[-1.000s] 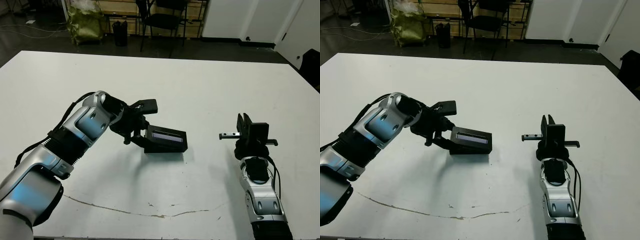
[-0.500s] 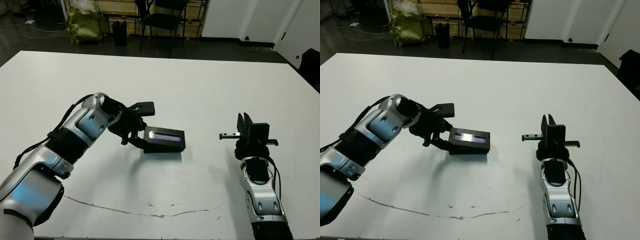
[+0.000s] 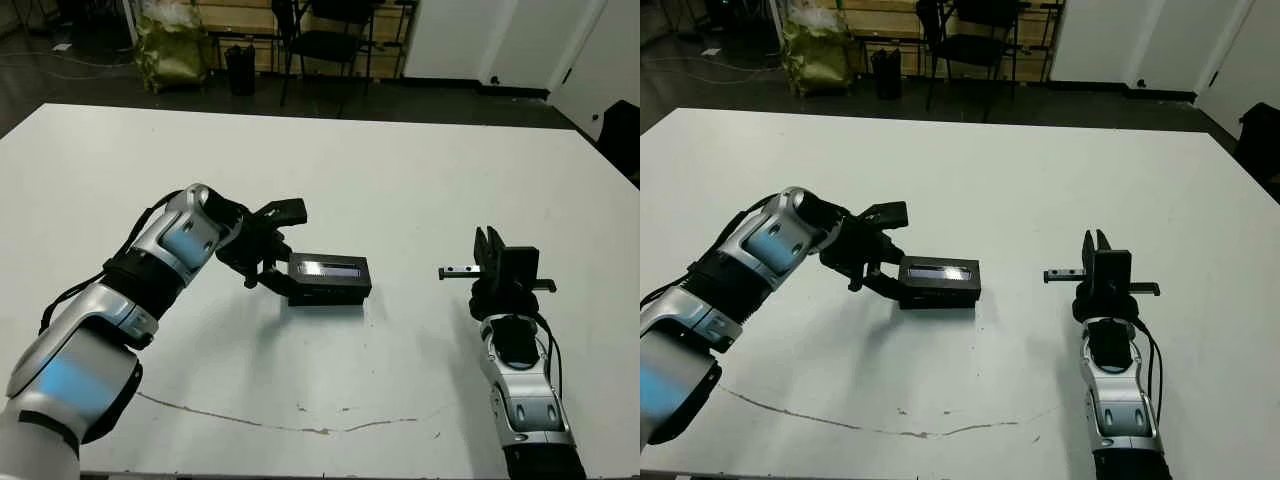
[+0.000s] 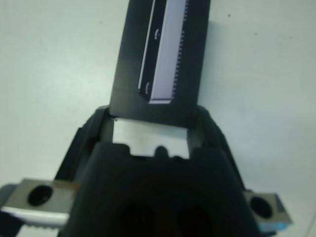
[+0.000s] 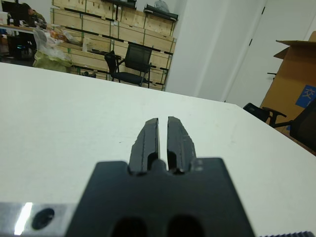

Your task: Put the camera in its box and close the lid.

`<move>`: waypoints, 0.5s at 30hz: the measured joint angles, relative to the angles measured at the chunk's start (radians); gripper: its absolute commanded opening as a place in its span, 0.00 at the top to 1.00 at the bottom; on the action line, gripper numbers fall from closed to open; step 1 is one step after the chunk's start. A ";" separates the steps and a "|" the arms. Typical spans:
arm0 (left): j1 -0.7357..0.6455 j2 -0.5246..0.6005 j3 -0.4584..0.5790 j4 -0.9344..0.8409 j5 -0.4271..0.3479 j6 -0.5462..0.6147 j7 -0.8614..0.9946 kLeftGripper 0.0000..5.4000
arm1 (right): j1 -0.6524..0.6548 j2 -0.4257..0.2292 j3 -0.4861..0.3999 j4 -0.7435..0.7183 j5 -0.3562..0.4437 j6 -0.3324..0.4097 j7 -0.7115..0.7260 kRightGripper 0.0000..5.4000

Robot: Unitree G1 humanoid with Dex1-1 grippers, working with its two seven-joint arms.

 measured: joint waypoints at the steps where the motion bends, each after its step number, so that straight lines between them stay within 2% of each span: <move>1: -0.002 -0.006 0.000 0.008 -0.001 0.010 -0.002 0.55 | 0.000 0.000 0.001 0.000 -0.002 0.002 -0.001 1.00; 10: -0.011 -0.012 -0.002 0.032 -0.002 0.001 -0.014 0.55 | 0.000 0.000 0.000 -0.002 0.004 0.010 0.001 1.00; 15: -0.010 0.000 -0.007 0.019 0.006 -0.051 -0.018 0.55 | 0.000 0.000 -0.001 -0.004 0.004 0.010 0.001 1.00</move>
